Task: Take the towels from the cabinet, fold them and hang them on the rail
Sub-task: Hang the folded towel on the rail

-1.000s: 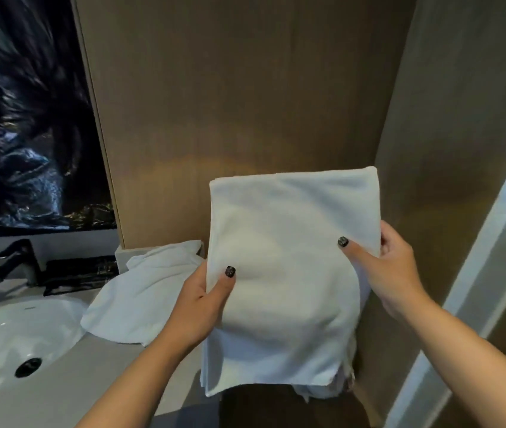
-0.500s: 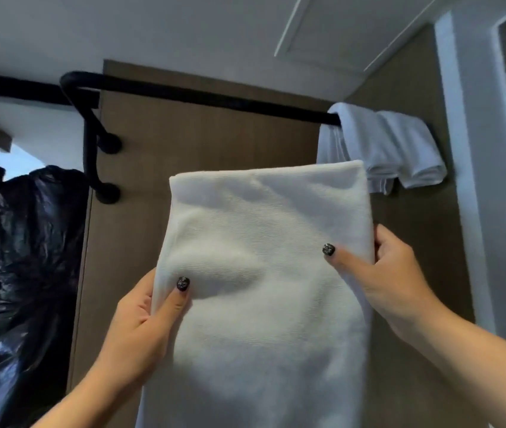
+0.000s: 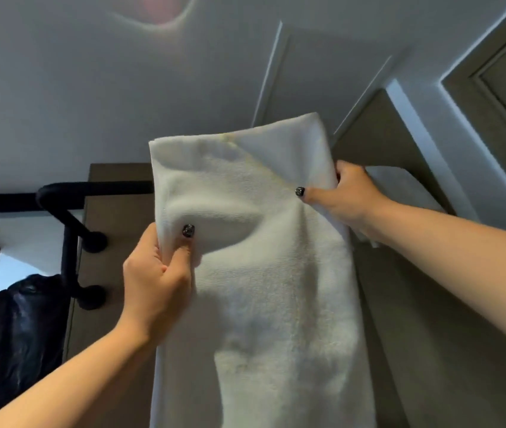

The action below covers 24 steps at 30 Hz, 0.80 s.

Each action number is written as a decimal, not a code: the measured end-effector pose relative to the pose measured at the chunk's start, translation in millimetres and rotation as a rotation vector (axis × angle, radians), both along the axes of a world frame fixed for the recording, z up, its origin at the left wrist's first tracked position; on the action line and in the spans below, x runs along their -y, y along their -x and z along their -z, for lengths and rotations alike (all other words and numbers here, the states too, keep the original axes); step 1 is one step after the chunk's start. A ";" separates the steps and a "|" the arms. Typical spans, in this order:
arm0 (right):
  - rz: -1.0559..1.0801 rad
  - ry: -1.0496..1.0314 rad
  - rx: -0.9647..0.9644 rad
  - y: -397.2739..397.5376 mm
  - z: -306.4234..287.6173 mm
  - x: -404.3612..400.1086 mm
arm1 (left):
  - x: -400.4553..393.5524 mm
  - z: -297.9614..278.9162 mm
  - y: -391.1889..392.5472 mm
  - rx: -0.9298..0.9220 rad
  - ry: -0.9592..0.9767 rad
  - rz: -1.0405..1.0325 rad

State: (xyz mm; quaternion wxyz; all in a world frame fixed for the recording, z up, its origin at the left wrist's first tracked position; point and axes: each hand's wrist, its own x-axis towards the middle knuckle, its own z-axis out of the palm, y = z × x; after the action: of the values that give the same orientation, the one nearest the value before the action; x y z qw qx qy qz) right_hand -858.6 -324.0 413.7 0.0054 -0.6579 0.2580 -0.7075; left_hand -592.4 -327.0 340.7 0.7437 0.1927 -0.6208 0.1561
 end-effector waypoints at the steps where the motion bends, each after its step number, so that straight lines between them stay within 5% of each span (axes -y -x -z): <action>1: 0.020 0.011 -0.008 -0.1 -12.2 5.6 | 6.7 -10.0 2.2 -0.006 0.019 -0.028; 24: 0.525 0.321 -0.005 26.5 -195.7 122.9 | 90.8 -187.9 65.2 0.048 0.061 -0.411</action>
State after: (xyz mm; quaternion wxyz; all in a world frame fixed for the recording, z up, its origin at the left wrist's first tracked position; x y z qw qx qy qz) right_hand -885.0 -446.9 609.4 -0.2819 -0.5629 0.3042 -0.7150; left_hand -657.7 -417.8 528.6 0.6868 0.2891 -0.5807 0.3278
